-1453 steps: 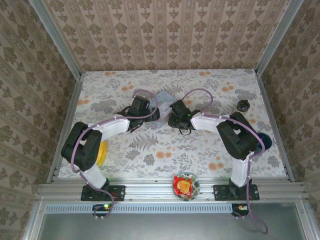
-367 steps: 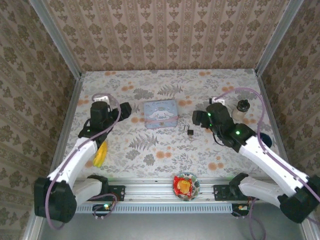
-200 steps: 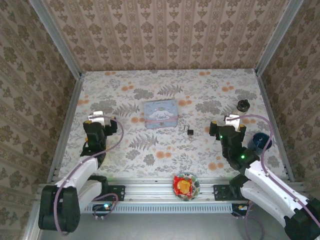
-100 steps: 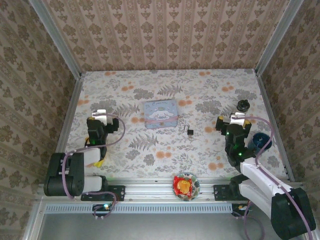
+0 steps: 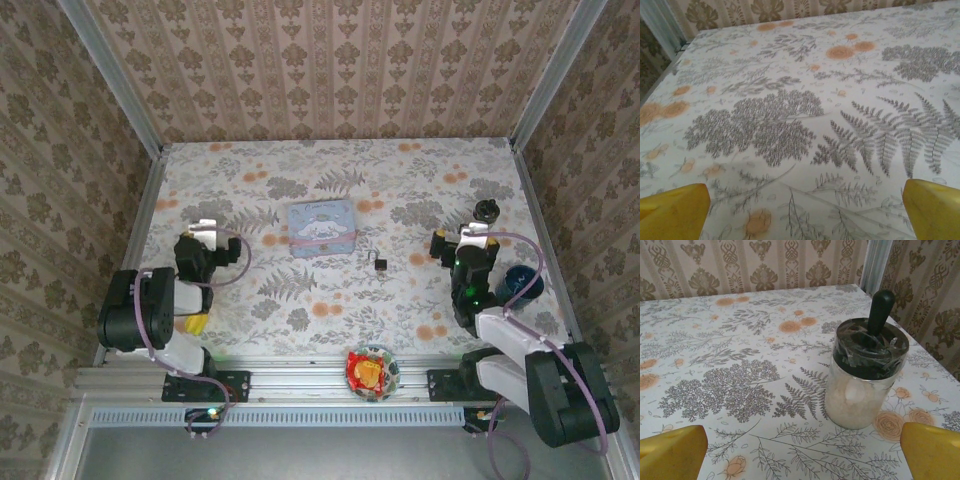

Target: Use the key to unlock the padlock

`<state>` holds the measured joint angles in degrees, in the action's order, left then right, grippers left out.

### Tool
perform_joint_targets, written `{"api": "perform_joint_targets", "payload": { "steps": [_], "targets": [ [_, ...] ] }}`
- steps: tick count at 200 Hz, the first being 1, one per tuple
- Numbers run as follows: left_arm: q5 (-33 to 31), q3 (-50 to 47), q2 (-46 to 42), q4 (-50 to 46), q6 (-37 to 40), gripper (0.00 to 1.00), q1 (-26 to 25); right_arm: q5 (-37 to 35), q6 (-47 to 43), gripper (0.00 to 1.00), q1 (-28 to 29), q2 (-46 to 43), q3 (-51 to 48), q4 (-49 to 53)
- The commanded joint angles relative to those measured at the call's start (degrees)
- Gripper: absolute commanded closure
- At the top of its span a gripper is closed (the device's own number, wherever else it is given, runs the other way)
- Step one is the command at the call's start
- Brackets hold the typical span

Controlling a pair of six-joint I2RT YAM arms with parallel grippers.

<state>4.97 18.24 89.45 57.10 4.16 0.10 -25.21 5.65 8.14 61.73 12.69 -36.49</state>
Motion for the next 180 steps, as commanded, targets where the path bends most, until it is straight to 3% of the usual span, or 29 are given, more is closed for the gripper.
{"api": "perform_joint_targets", "payload": {
  "steps": [1,51,128,180],
  "targets": [
    [5.9,3.3,0.1,-1.9,-0.6,0.0,2.1,0.8,-1.5,0.0,-0.5,2.5,0.3,-5.8],
    [9.9,3.0,-0.1,-1.6,0.3,0.0,2.6,3.7,-2.8,0.0,-1.4,8.1,0.9,-12.4],
    [10.1,3.0,-0.1,-1.6,0.4,0.0,2.5,5.4,-5.0,0.0,-1.6,22.9,2.1,-27.1],
    [10.1,3.0,-0.1,-1.6,0.4,0.0,2.6,7.4,-4.4,0.0,-2.4,26.1,5.8,-22.6]
  ]
}}
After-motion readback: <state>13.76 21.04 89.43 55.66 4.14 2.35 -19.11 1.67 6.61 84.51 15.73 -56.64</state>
